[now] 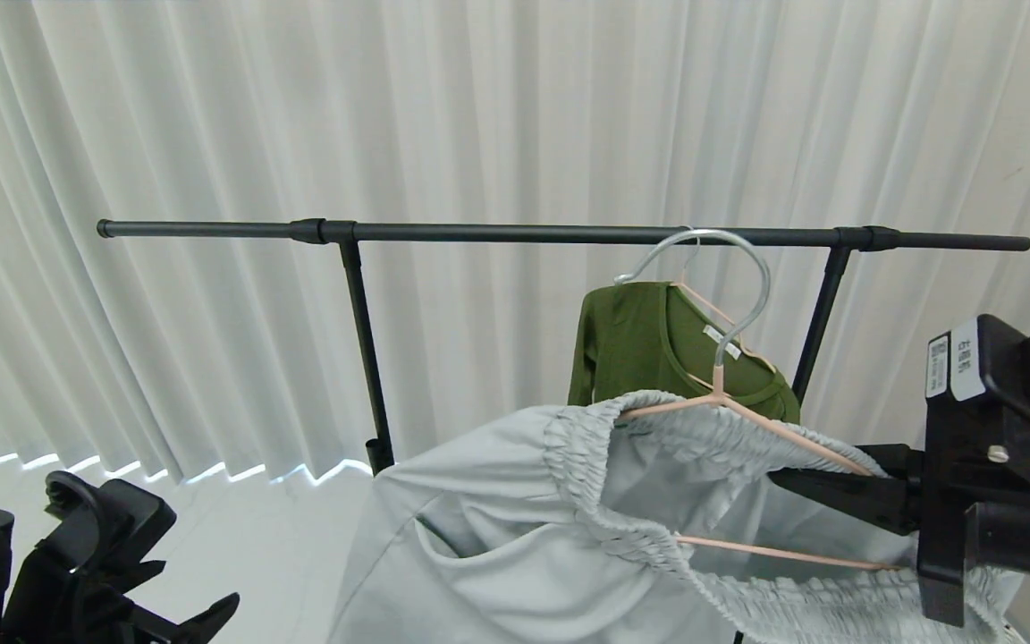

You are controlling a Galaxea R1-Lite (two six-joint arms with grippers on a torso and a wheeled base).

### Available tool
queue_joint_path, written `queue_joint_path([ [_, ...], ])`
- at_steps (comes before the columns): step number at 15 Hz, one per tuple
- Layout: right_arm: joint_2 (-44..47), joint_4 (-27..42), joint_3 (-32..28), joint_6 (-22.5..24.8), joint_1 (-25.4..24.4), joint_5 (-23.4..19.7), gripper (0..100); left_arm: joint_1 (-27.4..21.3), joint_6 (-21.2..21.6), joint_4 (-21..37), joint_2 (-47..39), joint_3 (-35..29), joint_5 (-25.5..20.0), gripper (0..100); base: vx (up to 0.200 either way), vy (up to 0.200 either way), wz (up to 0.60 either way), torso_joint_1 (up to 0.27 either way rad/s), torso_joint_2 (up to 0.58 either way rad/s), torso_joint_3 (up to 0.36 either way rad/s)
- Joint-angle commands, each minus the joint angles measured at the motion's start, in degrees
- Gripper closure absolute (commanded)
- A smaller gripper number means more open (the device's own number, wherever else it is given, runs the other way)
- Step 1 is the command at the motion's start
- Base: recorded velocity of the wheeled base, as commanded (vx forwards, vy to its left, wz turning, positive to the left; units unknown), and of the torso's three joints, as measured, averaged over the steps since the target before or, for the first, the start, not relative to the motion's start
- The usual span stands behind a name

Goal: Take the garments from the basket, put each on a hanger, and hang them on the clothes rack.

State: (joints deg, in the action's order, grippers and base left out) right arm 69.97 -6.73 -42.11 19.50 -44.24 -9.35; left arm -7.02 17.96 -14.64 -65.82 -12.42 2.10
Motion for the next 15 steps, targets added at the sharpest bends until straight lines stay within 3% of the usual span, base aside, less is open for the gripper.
queue_joint_path([
  [1,-0.10,0.23,0.09,0.01,1.96,1.00,100,-0.71,-0.11,-0.04,2.01,-0.06,-0.08,0,0.000,0.000,0.00,0.000,0.00,0.000],
  [3,-0.98,2.16,0.09,-0.61,3.46,7.42,100,-0.80,-0.11,-0.04,4.12,-1.03,-0.08,0,0.000,0.000,0.00,0.000,0.00,0.000],
  [5,-2.12,5.24,0.18,-3.86,4.07,9.97,100,-0.80,-0.11,-0.04,5.17,-3.57,-0.08,0,0.000,0.000,0.00,0.000,0.00,0.000],
  [8,-3.53,9.19,1.33,-7.73,4.43,15.06,100,-0.54,-0.29,-4.34,5.52,-3.93,-0.08,0,0.000,0.000,0.00,0.000,0.00,0.000],
  [15,-3.79,9.37,4.14,-13.18,5.57,18.49,100,-0.27,-0.20,-7.07,6.49,-2.52,-0.08,0,0.000,0.000,0.00,0.000,0.00,0.000],
])
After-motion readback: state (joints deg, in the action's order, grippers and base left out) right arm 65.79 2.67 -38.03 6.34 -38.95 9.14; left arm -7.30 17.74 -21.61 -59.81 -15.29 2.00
